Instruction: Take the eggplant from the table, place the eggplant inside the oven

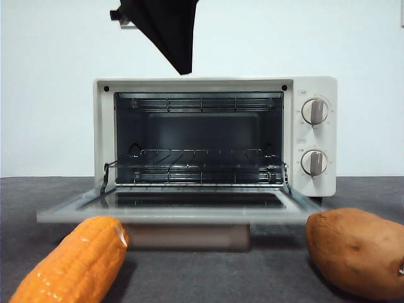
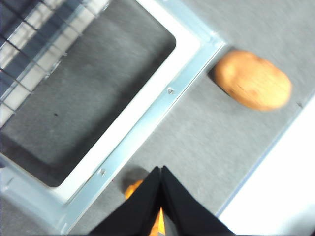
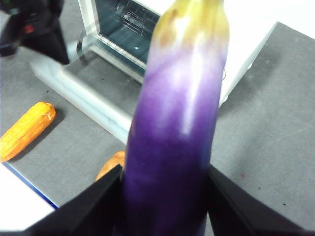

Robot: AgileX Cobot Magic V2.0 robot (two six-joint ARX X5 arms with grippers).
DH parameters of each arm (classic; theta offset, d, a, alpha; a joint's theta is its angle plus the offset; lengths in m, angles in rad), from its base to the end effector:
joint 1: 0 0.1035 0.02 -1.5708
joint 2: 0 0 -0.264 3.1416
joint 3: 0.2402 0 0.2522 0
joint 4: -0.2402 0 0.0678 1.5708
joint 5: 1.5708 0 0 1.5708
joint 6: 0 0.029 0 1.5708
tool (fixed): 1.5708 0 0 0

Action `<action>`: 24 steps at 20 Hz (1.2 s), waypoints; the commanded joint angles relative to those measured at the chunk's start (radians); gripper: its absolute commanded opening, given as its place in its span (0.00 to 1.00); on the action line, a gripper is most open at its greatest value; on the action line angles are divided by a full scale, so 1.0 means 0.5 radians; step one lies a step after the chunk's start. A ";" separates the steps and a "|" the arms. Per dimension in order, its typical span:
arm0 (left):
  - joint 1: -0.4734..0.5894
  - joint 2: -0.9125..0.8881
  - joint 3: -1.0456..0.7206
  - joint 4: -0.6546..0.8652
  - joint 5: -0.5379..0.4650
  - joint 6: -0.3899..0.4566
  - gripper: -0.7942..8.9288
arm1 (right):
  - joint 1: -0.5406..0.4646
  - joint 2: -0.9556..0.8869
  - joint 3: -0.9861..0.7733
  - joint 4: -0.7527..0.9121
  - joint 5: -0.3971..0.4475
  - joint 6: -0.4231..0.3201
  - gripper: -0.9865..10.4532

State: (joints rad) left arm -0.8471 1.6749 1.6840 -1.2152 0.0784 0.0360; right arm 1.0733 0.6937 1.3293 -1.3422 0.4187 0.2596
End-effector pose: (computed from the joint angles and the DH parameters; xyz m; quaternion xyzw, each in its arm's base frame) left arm 0.2144 -0.2460 0.3379 0.2259 0.5191 -0.3771 0.7330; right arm 0.0343 0.0385 0.4048 -0.1179 0.2910 0.2662 0.9114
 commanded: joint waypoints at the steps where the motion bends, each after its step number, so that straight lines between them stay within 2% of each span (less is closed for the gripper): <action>1: -0.038 -0.034 0.049 0.014 -0.001 0.031 0.09 | 0.026 0.022 0.034 -0.129 -0.006 -0.006 0.22; 8: 0.095 -0.239 -0.006 0.247 -0.130 -0.008 0.09 | 0.027 0.126 0.034 0.008 -0.073 -0.127 0.22; 11: 0.213 -0.409 -0.192 0.395 -0.129 -0.024 0.09 | 0.027 0.227 0.034 0.148 -0.073 -0.143 0.22; 13: 0.308 -0.562 -0.408 0.555 -0.129 -0.056 0.09 | 0.027 0.314 0.034 0.233 -0.074 -0.222 0.22; 17: 0.513 -0.921 -0.934 0.865 -0.128 -0.141 0.09 | 0.027 0.589 0.034 0.410 -0.072 -0.417 0.22; 24: 0.836 -1.468 -1.807 1.449 -0.128 -0.321 0.09 | 0.007 1.228 0.034 1.006 -0.053 -0.999 0.22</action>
State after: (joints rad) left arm -0.4263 0.9375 0.7765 -0.5102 0.0166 -0.0975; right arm 1.0676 1.2827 1.3289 -0.8577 0.3874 -0.1650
